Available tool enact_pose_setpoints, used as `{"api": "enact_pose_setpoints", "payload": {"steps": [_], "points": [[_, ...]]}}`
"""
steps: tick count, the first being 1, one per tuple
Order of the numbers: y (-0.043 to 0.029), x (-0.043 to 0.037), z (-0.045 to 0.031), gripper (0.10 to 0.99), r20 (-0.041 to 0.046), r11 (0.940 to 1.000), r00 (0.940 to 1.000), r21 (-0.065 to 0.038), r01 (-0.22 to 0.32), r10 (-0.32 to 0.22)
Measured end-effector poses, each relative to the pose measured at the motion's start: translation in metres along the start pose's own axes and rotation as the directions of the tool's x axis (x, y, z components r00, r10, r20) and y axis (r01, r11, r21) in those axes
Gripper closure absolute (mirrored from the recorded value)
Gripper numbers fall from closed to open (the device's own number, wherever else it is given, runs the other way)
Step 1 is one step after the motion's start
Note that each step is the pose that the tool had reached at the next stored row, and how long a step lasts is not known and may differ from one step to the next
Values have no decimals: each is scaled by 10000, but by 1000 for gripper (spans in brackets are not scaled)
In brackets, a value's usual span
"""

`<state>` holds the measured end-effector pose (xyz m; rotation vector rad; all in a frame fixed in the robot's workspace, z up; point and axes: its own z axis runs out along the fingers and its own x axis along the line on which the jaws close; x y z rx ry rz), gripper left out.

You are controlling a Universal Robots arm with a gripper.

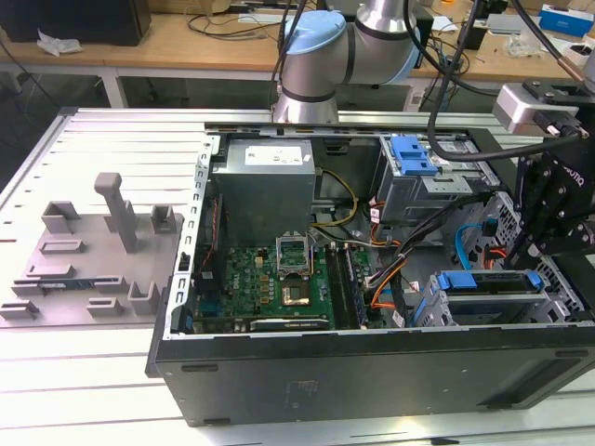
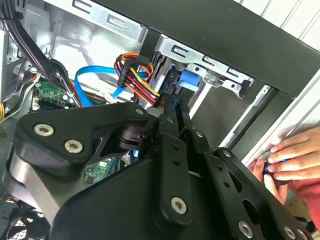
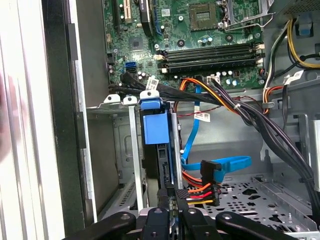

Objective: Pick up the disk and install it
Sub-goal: 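Insert the first disk wire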

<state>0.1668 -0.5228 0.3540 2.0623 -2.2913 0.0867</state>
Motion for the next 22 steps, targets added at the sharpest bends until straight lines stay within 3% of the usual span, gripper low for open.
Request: {"api": "enact_pose_setpoints", "payload": {"steps": [8, 9, 11, 13, 22], "points": [[0, -3, -1, 922, 0, 10000, 10000, 1, 4, -4], [0, -3, -1, 922, 20, 10000, 10000, 0, 4, -4], [0, -3, -2, 922, 177, 10000, 9998, -4, 4, -4], [0, 0, -2, 922, 253, 10000, 9997, -11, 5, -4], [-2, 24, 0, 922, 257, 10000, 9997, -11, 4, -4]]}}
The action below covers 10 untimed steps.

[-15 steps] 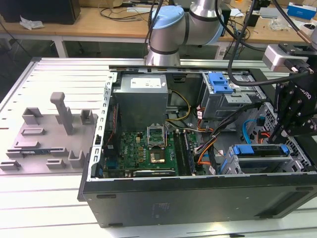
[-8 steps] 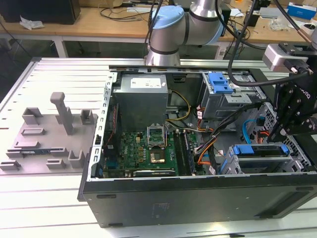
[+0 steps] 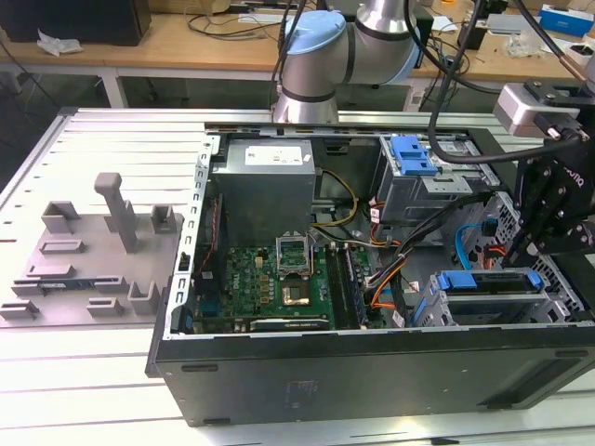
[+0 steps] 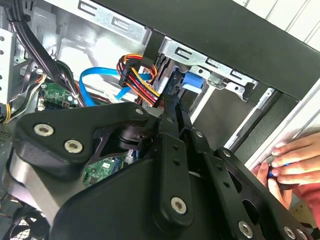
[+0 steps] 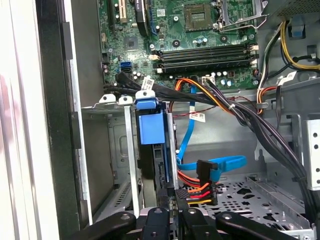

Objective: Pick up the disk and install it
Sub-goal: 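Insert the first disk wire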

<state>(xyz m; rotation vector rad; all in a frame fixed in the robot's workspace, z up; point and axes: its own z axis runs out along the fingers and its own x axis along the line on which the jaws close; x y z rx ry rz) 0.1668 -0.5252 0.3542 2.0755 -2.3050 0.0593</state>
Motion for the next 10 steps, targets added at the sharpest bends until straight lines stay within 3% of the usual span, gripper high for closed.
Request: {"api": "enact_pose_setpoints", "payload": {"steps": [10], "points": [[-3, 34, 15, 922, -2, 10000, 10000, 0, 0, 0]]}}
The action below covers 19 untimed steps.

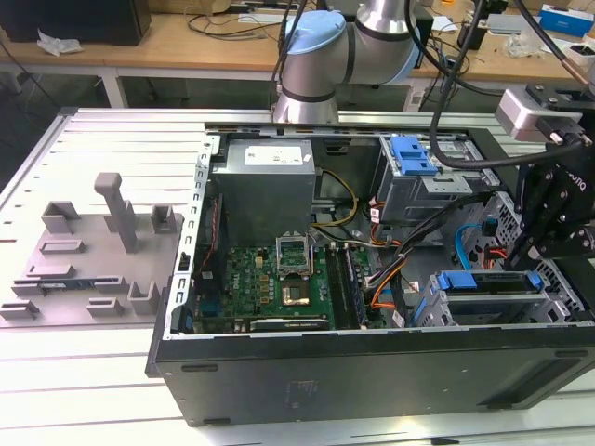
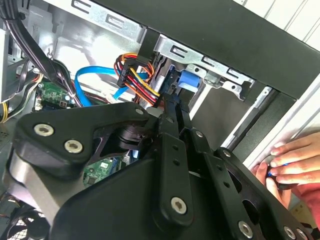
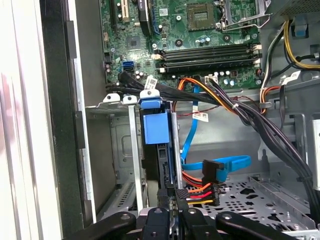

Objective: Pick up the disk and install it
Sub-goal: 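Insert the first disk wire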

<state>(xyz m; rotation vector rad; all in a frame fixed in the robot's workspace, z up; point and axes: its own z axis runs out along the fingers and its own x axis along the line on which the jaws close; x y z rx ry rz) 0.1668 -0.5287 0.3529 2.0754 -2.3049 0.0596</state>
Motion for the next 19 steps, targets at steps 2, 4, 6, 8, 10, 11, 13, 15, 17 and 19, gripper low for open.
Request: {"api": "enact_pose_setpoints", "payload": {"steps": [2, 4, 6, 8, 10, 11, 13, 15, 17, 19], "points": [[0, 1, 9, 922, 1, 10000, 10000, 0, 0, 0], [0, 2, 15, 922, 2, 10000, 10000, 0, 0, 0], [-1, 3, 26, 922, 1, 10000, 10000, 0, 0, 0], [-1, 4, 34, 922, 1, 10000, 10000, -1, 0, 0], [-1, 5, 43, 922, 2, 10000, 10000, 0, 0, 0], [-1, 5, 49, 922, 2, 10000, 10000, 0, 0, 0], [-1, 4, 58, 922, 2, 10000, 10000, 0, -1, 1], [-1, 4, 65, 922, 2, 10000, 10000, 0, 0, 0], [-1, 4, 73, 922, 2, 10000, 10000, 0, 0, 0], [-1, 4, 81, 922, 2, 10000, 10000, -1, 0, 0]]}}
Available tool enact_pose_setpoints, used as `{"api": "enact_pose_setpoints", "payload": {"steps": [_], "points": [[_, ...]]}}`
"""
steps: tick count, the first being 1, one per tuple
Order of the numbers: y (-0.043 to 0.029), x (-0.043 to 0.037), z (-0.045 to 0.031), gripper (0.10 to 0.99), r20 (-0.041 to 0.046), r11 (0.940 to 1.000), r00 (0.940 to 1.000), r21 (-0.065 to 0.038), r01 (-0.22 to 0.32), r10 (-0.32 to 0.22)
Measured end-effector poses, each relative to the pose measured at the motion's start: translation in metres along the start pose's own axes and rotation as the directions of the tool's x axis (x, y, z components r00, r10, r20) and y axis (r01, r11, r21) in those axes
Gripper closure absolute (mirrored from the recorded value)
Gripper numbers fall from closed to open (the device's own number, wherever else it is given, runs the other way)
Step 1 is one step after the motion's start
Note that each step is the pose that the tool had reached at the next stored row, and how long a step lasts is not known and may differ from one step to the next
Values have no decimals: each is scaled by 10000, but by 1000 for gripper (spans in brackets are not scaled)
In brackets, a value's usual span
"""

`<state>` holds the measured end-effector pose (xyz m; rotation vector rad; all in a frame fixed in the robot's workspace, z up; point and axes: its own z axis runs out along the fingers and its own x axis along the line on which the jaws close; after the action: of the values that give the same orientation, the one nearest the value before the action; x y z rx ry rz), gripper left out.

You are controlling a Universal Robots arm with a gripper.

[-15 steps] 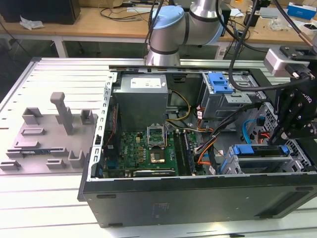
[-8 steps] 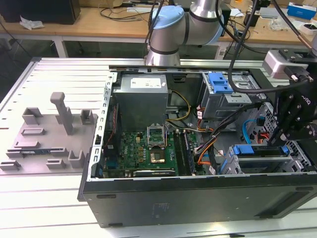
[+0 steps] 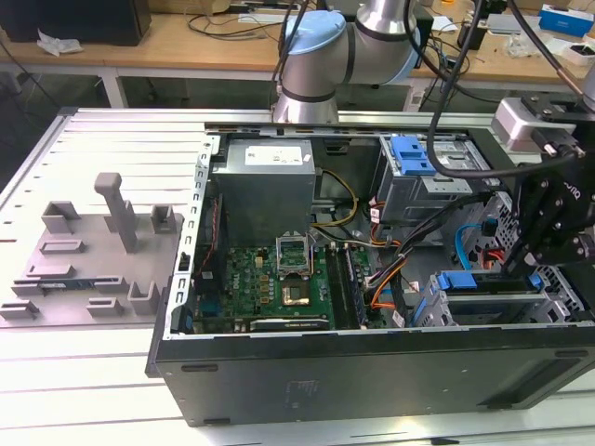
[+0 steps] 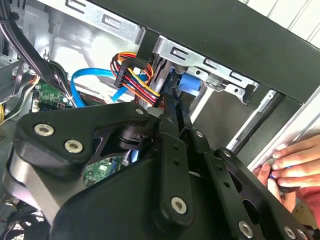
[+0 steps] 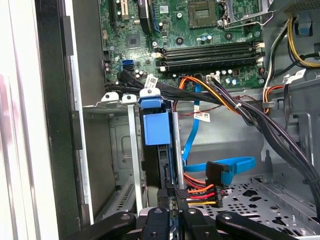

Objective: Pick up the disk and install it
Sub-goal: 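Insert the first disk wire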

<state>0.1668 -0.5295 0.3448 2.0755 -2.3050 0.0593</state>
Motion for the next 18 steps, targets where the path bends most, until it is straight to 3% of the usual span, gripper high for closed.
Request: {"api": "enact_pose_setpoints", "payload": {"steps": [18], "points": [[-2, 8, 84, 922, -3, 10000, 10000, 1, 0, 0]]}}
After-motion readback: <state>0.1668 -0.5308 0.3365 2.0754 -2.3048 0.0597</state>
